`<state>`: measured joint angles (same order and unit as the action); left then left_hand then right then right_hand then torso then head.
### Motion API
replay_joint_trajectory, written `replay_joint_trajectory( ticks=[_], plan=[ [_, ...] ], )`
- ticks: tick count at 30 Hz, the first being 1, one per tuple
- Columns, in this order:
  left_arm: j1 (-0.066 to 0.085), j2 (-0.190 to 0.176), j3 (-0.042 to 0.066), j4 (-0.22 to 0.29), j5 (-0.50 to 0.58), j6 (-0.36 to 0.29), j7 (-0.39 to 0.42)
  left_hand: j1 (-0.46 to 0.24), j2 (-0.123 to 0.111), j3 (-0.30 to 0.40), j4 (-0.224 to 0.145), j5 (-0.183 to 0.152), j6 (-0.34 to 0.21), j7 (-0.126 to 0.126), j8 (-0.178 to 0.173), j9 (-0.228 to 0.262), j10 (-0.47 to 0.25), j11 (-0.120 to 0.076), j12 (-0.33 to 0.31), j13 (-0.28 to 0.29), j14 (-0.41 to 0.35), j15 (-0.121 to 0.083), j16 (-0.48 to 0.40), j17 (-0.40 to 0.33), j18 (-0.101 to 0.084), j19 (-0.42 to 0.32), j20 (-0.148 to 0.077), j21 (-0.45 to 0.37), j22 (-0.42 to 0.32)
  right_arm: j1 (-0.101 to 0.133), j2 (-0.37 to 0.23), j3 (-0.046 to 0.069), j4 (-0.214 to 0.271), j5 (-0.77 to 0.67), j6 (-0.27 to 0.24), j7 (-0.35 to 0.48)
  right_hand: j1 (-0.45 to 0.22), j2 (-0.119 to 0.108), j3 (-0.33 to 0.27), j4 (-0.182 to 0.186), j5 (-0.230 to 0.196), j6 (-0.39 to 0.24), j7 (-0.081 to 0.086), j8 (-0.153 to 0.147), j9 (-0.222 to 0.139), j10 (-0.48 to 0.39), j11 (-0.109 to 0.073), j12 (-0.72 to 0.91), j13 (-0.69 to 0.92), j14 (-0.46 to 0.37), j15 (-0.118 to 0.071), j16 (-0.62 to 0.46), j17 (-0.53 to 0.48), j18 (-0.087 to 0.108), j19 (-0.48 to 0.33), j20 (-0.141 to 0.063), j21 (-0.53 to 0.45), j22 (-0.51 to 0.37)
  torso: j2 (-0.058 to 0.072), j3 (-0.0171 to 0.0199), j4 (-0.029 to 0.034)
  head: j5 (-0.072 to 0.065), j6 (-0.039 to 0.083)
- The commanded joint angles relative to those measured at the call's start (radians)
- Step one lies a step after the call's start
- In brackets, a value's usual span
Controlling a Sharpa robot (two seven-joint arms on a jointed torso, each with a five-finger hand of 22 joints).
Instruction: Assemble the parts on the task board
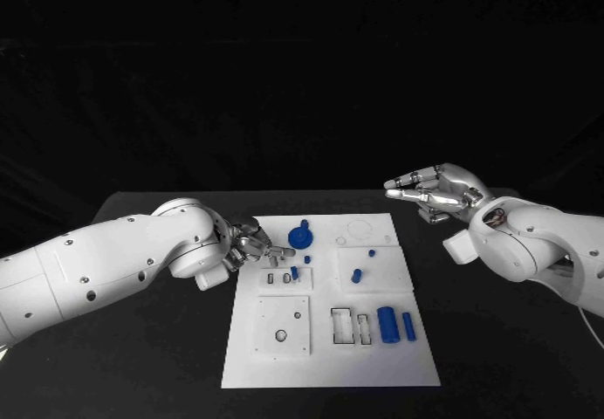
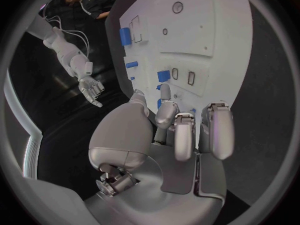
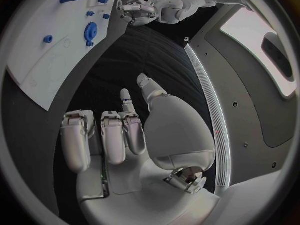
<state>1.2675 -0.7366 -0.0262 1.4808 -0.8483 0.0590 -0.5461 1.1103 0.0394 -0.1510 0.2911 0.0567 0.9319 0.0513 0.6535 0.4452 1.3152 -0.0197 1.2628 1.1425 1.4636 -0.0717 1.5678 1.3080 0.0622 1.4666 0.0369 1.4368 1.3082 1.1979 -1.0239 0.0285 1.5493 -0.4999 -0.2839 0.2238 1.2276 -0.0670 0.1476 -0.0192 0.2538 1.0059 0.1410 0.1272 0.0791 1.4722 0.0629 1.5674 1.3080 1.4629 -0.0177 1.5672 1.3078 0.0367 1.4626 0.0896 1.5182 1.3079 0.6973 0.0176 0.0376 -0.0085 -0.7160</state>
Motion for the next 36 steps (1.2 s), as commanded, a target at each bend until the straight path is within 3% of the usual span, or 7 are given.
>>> replay_joint_trajectory(
  ticks=[1, 6, 9, 19, 24, 27, 36],
  plan=[
    [0.005, 0.016, 0.0, -0.009, -0.13, 0.082, -0.086, 0.005, 0.003, -0.012, 0.0, -0.004, -0.011, -0.001, 0.016, 0.019, 0.011, 0.001, 0.007, 0.008, 0.107, -0.008, 0.003, 0.263, -0.015, 0.031, -0.009, 0.007, 0.02, -0.002, 0.005, 0.0, 0.0, -0.044, -0.007, 0.01, -0.001, 0.011, -0.007, -0.002, 0.0, 0.002, 0.003, 0.005, -0.001, 0.099, -0.003, 0.003, 0.263, 0.108, 0.007, 0.004, 0.263, -0.012, 0.06, 0.002, 0.0, 0.151, -0.001, -0.0024, 0.0015, 0.001, -0.005],
    [0.015, 0.055, 0.0, -0.037, -0.149, 0.112, -0.103, -0.005, 0.004, -0.039, 0.001, -0.008, -0.021, -0.006, 0.041, 0.053, 0.019, -0.004, 0.017, 0.021, 0.107, -0.013, 0.003, 0.263, -0.019, 0.036, -0.013, 0.017, 0.039, -0.005, 0.012, 0.0, -0.003, -0.046, -0.009, 0.008, 0.001, 0.011, -0.009, -0.003, -0.002, 0.0, 0.003, 0.004, -0.002, 0.099, -0.002, 0.003, 0.263, 0.108, 0.008, 0.004, 0.263, -0.012, 0.059, 0.002, 0.0, 0.151, -0.001, -0.0022, 0.0032, 0.003, -0.011],
    [0.019, 0.078, -0.001, -0.056, -0.154, 0.124, -0.108, -0.009, 0.005, -0.045, 0.001, -0.009, -0.024, -0.007, 0.045, 0.06, 0.019, -0.005, 0.017, 0.022, 0.107, -0.013, 0.003, 0.263, -0.019, 0.036, -0.014, 0.017, 0.04, -0.007, 0.016, 0.0, -0.006, -0.046, -0.009, 0.007, 0.001, 0.011, -0.009, -0.003, -0.002, 0.0, 0.003, 0.004, -0.002, 0.099, -0.002, 0.003, 0.263, 0.108, 0.008, 0.004, 0.263, -0.012, 0.059, 0.002, 0.0, 0.151, -0.001, -0.0027, 0.0013, 0.009, -0.014],
    [0.027, 0.14, -0.003, -0.105, -0.185, 0.163, -0.12, -0.002, 0.021, -0.054, -0.002, -0.006, -0.032, -0.009, 0.056, 0.08, 0.027, -0.007, 0.026, 0.035, 0.107, -0.015, 0.003, 0.263, -0.022, 0.04, -0.016, 0.025, 0.055, -0.015, 0.031, 0.0, -0.017, -0.035, -0.016, 0.012, 0.005, 0.014, -0.012, -0.007, 0.003, -0.008, 0.005, 0.001, -0.004, 0.099, -0.001, 0.003, 0.263, 0.108, 0.009, 0.004, 0.263, -0.01, 0.056, 0.004, -0.002, 0.145, -0.001, -0.002, 0.0, 0.011, -0.021],
    [0.027, 0.16, -0.008, -0.118, -0.192, 0.183, -0.123, 0.021, 0.033, -0.048, -0.004, -0.001, -0.039, -0.008, 0.059, 0.092, 0.026, -0.006, 0.026, 0.035, 0.107, -0.015, 0.003, 0.263, -0.022, 0.04, -0.016, 0.026, 0.056, -0.017, 0.034, 0.0, -0.019, -0.033, -0.019, 0.013, 0.006, 0.015, -0.013, -0.007, 0.004, -0.009, 0.006, 0.0, -0.004, 0.099, 0.0, 0.003, 0.263, 0.108, 0.009, 0.004, 0.263, -0.01, 0.055, 0.004, -0.002, 0.145, -0.001, -0.0036, 0.0022, 0.01, -0.021],
    [0.027, 0.172, -0.012, -0.128, -0.195, 0.198, -0.125, 0.021, 0.034, -0.048, -0.004, -0.001, -0.039, -0.008, 0.059, 0.093, 0.026, -0.006, 0.026, 0.035, 0.107, -0.015, 0.003, 0.263, -0.022, 0.04, -0.016, 0.026, 0.056, -0.018, 0.035, 0.0, -0.02, -0.029, -0.02, 0.014, -0.001, 0.017, -0.022, -0.004, -0.016, -0.011, 0.007, 0.0, -0.004, 0.099, 0.001, 0.003, 0.263, 0.108, 0.011, 0.004, 0.263, -0.01, 0.055, 0.006, -0.001, 0.146, 0.0, -0.0025, 0.0017, 0.012, -0.024],
    [0.027, 0.193, -0.018, -0.139, -0.197, 0.203, -0.125, 0.029, 0.037, -0.047, -0.004, 0.001, -0.042, -0.008, 0.06, 0.099, 0.027, -0.006, 0.028, 0.039, 0.107, -0.014, 0.003, 0.263, -0.022, 0.041, -0.015, 0.028, 0.06, -0.019, 0.039, 0.0, -0.023, -0.026, -0.021, 0.014, -0.001, 0.017, -0.022, -0.004, -0.016, -0.011, 0.007, 0.0, -0.004, 0.099, 0.001, 0.003, 0.263, 0.108, 0.011, 0.004, 0.263, -0.01, 0.055, 0.006, -0.001, 0.146, 0.0, -0.0031, 0.0012, 0.012, -0.026]
  ],
)
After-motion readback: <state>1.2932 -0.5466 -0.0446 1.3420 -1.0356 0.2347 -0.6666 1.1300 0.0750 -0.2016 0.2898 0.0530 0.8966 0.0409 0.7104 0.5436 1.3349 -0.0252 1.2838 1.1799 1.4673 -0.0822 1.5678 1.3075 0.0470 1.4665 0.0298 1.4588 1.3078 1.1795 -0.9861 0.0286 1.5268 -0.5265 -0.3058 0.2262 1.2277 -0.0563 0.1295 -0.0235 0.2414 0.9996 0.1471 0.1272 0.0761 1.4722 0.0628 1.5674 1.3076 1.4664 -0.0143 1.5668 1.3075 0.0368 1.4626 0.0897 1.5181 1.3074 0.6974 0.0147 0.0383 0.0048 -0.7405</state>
